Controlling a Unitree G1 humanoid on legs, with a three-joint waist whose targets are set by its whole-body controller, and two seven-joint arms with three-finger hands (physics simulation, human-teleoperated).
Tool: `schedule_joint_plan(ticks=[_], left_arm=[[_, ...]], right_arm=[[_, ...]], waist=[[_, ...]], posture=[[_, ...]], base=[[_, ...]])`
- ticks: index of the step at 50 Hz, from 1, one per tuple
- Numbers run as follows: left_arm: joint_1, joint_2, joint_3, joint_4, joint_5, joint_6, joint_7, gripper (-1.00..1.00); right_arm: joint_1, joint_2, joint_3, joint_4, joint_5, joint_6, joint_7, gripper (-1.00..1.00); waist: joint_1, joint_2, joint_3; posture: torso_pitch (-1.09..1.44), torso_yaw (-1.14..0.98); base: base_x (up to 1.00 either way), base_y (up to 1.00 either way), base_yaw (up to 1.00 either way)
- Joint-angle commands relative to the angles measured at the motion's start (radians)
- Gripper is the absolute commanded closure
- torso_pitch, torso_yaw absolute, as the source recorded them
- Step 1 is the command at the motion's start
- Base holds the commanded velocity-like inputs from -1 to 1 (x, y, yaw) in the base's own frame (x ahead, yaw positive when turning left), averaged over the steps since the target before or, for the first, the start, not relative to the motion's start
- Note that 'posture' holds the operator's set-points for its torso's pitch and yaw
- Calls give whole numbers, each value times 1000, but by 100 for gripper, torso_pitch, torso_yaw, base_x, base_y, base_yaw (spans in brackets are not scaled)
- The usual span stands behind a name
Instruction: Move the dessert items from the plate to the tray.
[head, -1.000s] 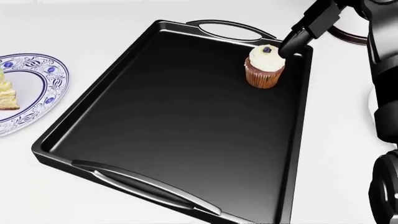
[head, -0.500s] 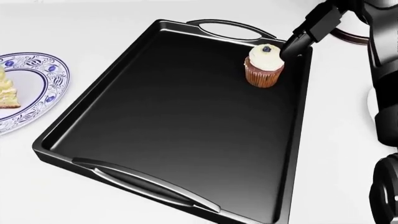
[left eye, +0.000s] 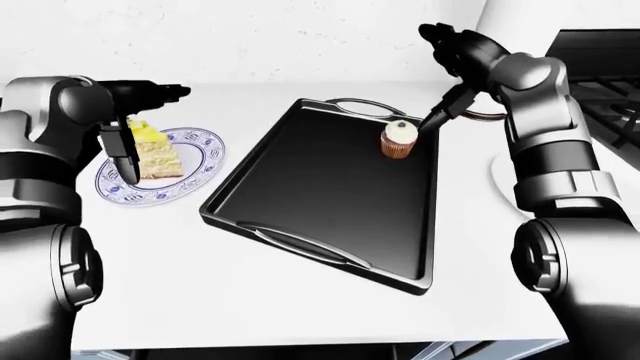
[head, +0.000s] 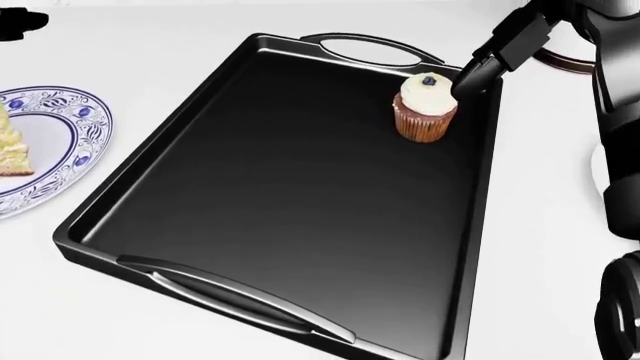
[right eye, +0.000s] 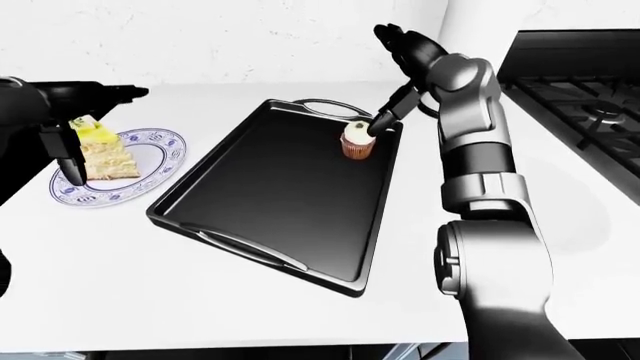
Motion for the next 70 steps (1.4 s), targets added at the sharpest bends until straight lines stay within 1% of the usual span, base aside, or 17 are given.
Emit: schedule_joint_plan(ticks=[1, 18, 20, 21, 22, 23, 24, 25, 28, 30, 33, 42, 48, 54, 55, 63, 70], left_arm=[[-36, 14, 11, -40, -9, 2, 18, -100], [-14, 15, 0, -39, 26, 10, 17, -100], [-12, 13, 2, -40, 27, 7, 17, -84], [-13, 12, 4, -38, 26, 9, 17, -84], [-14, 16, -6, -38, 43, 13, 28, -46], [-15, 15, -5, -34, 46, 15, 33, -32], [-17, 13, -2, -32, 44, 13, 33, -31], [-18, 13, -5, -33, 50, 16, 35, -12], [-20, 13, -2, -32, 53, 16, 35, 1], [-21, 12, 0, -33, 53, 15, 29, 19], [-19, 11, -3, -35, 60, 14, 27, 29], [-10, 0, -7, -28, 77, 3, 61, 31], [-27, 0, -8, -23, 89, -2, 74, 44], [-52, 3, -12, -17, 106, -5, 103, 62], [-56, 5, -11, -15, 107, -8, 101, 73], [-93, -1, -12, -9, 127, -3, 150, 100], [-120, -5, -14, -6, 142, -12, 175, 100]], right_arm=[[-42, -15, -10, -39, 6, -19, -12, -100], [-28, -16, -13, -52, 13, -18, -13, -100], [-24, -17, -14, -57, 14, -15, -13, -100], [-22, -17, -14, -59, 14, -14, -12, -100], [-21, -17, -14, -62, 15, -13, -13, -100], [-19, -17, -15, -65, 16, -11, -12, -100], [-17, -18, -14, -67, 15, -11, -11, -100], [-16, -18, -14, -69, 15, -10, -11, -100], [-12, -19, -16, -71, 17, -10, -12, -100], [-10, -19, -16, -75, 18, -10, -10, -100], [-8, -19, -16, -82, 19, -4, -8, -100], [2, -20, -18, -94, 23, 0, -8, -100], [0, -23, -18, -98, 23, 3, -5, -100], [-6, -22, -18, -95, 24, 4, -6, -100], [-6, -23, -19, -97, 25, 5, -5, -100], [12, -25, -23, -112, 30, 7, -9, -100], [25, -26, -24, -134, 34, 17, -5, -100]], waist=[[0, 4, -34], [-1, 4, -36], [-1, 4, -36], [-1, 4, -36], [0, 4, -36], [0, 4, -36], [0, 4, -36], [0, 4, -36], [-1, 4, -36], [-1, 4, -36], [0, 6, -37], [-4, 6, -38], [-4, 6, -39], [-5, 4, -37], [-5, 4, -37], [-3, -1, -34], [-1, -2, -33]], posture=[[0, 0], [0, 0], [0, 0], [0, 0], [0, 0], [0, 0], [0, 0], [0, 0], [0, 0], [0, 0], [0, 0], [0, 0], [0, 0], [0, 0], [0, 0], [0, 0], [0, 0]], base=[[0, 0, 0], [0, 0, 0], [0, 0, 0], [0, 0, 0], [0, 0, 0], [0, 0, 0], [0, 0, 0], [0, 0, 0], [0, 0, 0], [0, 0, 0], [0, 0, 0], [0, 0, 0], [0, 0, 0], [0, 0, 0], [0, 0, 0], [0, 0, 0], [0, 0, 0]])
